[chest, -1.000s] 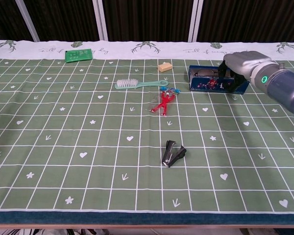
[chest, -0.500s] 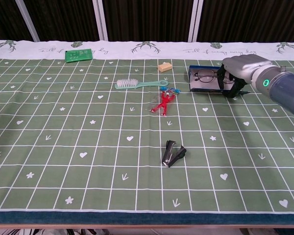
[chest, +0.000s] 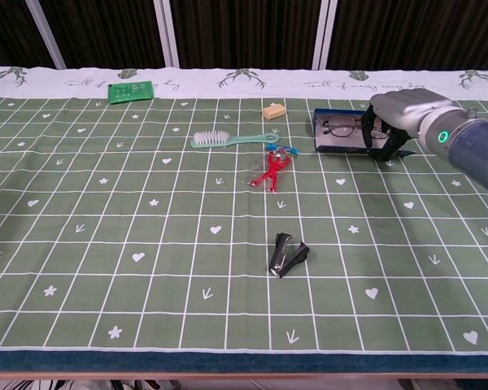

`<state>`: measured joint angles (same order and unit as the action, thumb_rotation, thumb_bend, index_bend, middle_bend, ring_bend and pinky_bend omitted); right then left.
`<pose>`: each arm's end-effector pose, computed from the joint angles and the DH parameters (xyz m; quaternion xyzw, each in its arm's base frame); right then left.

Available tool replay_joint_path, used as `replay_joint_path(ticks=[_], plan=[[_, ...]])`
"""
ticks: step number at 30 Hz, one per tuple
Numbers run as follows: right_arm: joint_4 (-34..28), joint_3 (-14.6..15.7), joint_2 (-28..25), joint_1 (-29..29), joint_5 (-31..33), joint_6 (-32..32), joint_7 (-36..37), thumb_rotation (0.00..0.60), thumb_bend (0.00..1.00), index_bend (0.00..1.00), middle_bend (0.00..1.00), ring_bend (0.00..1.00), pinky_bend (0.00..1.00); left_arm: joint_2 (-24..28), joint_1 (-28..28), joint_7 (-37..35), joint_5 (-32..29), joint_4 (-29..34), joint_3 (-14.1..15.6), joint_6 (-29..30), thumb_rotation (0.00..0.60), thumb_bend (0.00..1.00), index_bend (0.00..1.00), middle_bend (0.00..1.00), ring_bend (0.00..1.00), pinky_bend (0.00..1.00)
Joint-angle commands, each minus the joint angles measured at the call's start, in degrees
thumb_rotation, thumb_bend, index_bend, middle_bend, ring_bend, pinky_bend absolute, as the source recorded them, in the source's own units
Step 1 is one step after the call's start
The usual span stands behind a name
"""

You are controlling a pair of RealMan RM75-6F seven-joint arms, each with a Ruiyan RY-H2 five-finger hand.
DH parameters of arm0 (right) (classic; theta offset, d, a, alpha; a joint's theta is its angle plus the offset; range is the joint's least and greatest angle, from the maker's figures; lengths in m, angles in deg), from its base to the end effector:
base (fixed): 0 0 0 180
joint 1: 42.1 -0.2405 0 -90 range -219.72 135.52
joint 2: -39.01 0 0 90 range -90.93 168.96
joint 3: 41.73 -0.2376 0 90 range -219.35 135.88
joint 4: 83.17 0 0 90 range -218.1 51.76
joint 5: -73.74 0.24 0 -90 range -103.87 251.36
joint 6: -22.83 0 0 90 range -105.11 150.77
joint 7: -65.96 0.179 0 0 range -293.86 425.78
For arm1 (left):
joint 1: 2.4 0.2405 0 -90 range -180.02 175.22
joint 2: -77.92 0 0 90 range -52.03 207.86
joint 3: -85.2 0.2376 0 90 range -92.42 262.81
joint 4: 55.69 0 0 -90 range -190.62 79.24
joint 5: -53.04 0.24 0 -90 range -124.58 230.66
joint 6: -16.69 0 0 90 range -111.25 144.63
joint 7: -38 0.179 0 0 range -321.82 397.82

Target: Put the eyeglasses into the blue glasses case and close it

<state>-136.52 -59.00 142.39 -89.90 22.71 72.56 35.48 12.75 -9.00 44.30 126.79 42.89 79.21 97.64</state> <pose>-0.1826 -0.4558 -0.0664 0.6940 -0.3601 0.2723 0.5608 -0.3052 0.2339 0.1141 -0.5427 -0.4438 -0.3605 0.6153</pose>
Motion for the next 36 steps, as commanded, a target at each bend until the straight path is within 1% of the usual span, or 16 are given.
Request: replay_joint_path(ticks=[1,10,18,27,30,36], plan=[[0.0,0.0,0.1,0.0,-0.1,0.1,0.2,0.600,0.46,0.56,0.30,0.33,0.27,0.0,0.0,0.0,-0.1,0.0,0.0,0.0,0.600,0.29,0.24,0.00,0.00,0.00],[0.9,-0.1,0.8,-0.2,-0.5,0.5,1.0,0.600,0.51,0.60,0.30,0.33,0.27,0.0,0.0,0.2,-0.3,0.1,0.0,0.0,0.600,0.29,0.25,0.00,0.00,0.00],[1.2,-0.3,1.2,-0.5,-1.0,0.9,1.4,0.600,0.51,0.61,0.30,0.33,0.27,0.0,0.0,0.4,-0.4,0.2,0.0,-0.1,0.600,0.29,0.25,0.00,0.00,0.00],[0.9,-0.6,1.1,-0.4,-0.4,0.3,2.0,0.600,0.55,0.68,0.30,0.33,0.27,0.1,0.0,0.4,-0.5,0.2,0.0,-0.1,0.600,0.29,0.25,0.00,0.00,0.00],[-0.9,-0.5,0.1,0.1,-0.7,0.1,2.7,0.600,0.56,0.68,0.30,0.33,0.27,0.1,0.0,0.3,-0.5,0.3,0.0,-0.1,0.600,0.29,0.25,0.00,0.00,0.00],[-8.8,1.0,-4.0,2.1,-2.5,2.6,1.9,0.600,0.56,0.68,0.30,0.33,0.27,0.1,-0.1,0.4,-0.5,0.3,0.0,-0.1,0.600,0.29,0.25,0.00,0.00,0.00]])
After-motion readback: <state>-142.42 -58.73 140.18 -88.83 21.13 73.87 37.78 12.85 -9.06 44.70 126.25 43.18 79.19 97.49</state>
